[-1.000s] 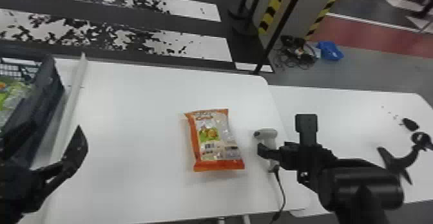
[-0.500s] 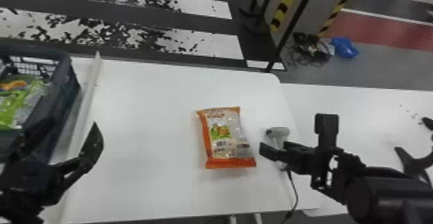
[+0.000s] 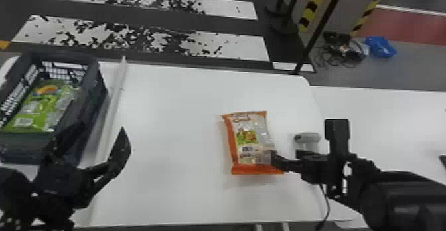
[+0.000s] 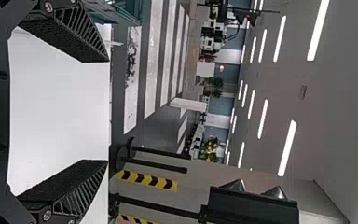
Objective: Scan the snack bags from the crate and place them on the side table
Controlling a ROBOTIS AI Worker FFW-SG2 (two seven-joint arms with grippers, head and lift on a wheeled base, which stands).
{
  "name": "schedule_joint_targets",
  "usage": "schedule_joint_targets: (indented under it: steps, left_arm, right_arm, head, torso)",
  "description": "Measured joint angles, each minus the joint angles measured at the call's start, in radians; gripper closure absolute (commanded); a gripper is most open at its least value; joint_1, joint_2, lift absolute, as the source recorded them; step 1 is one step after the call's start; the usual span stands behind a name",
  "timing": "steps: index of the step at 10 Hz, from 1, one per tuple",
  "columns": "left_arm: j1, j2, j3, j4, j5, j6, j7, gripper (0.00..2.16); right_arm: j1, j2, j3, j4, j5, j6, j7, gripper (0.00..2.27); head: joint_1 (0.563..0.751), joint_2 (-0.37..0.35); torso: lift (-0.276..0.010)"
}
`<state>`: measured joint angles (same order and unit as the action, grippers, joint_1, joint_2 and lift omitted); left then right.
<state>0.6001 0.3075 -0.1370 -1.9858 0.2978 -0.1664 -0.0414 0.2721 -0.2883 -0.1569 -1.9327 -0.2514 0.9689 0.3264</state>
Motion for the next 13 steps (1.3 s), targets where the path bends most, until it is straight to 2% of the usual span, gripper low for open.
schedule_joint_targets:
  steps: [4,5,6,7,8,9,11,13]
  left_arm:
    - [0.016,0.001,0.002,-0.002,-0.002,-0.013,-0.002,0.1]
    - [0.016,0.001,0.003,-0.002,-0.002,-0.015,-0.002,0.1]
    - [0.017,0.001,0.004,-0.002,-0.002,-0.015,-0.002,0.1]
    - [0.017,0.001,0.005,-0.001,-0.002,-0.016,-0.003,0.1]
    - [0.017,0.001,0.007,0.0,-0.002,-0.018,-0.003,0.1]
    - [0.017,0.001,0.008,0.001,-0.002,-0.018,-0.003,0.1]
    - [0.017,0.001,0.009,0.001,-0.002,-0.018,-0.003,0.1]
    - [0.017,-0.002,0.01,0.003,-0.002,-0.018,-0.003,0.1]
  right_arm:
    - [-0.095,0.0,0.026,0.156,-0.024,-0.008,0.119,0.15]
    - [-0.12,-0.001,0.026,0.196,-0.025,-0.004,0.145,0.23]
    - [-0.147,-0.003,0.027,0.244,-0.027,-0.001,0.176,0.5]
    - [-0.174,-0.007,0.033,0.297,-0.027,0.0,0.201,1.11]
    - [-0.198,-0.01,0.041,0.349,-0.02,-0.001,0.235,2.11]
    - [-0.214,-0.013,0.044,0.384,-0.014,-0.003,0.249,2.26]
    - [-0.206,-0.015,0.033,0.373,-0.02,-0.003,0.252,2.26]
    - [-0.162,-0.016,-0.029,0.276,-0.074,0.014,0.253,2.26]
  head:
    - [0.695,-0.123]
    - [0.695,-0.122]
    - [0.695,-0.119]
    - [0.695,-0.117]
    - [0.695,-0.114]
    - [0.695,-0.115]
    - [0.695,-0.118]
    - [0.695,-0.126]
  torso:
    - [-0.05]
    - [-0.05]
    - [-0.05]
    - [-0.05]
    - [-0.05]
    - [-0.05]
    - [-0.05]
    - [-0.05]
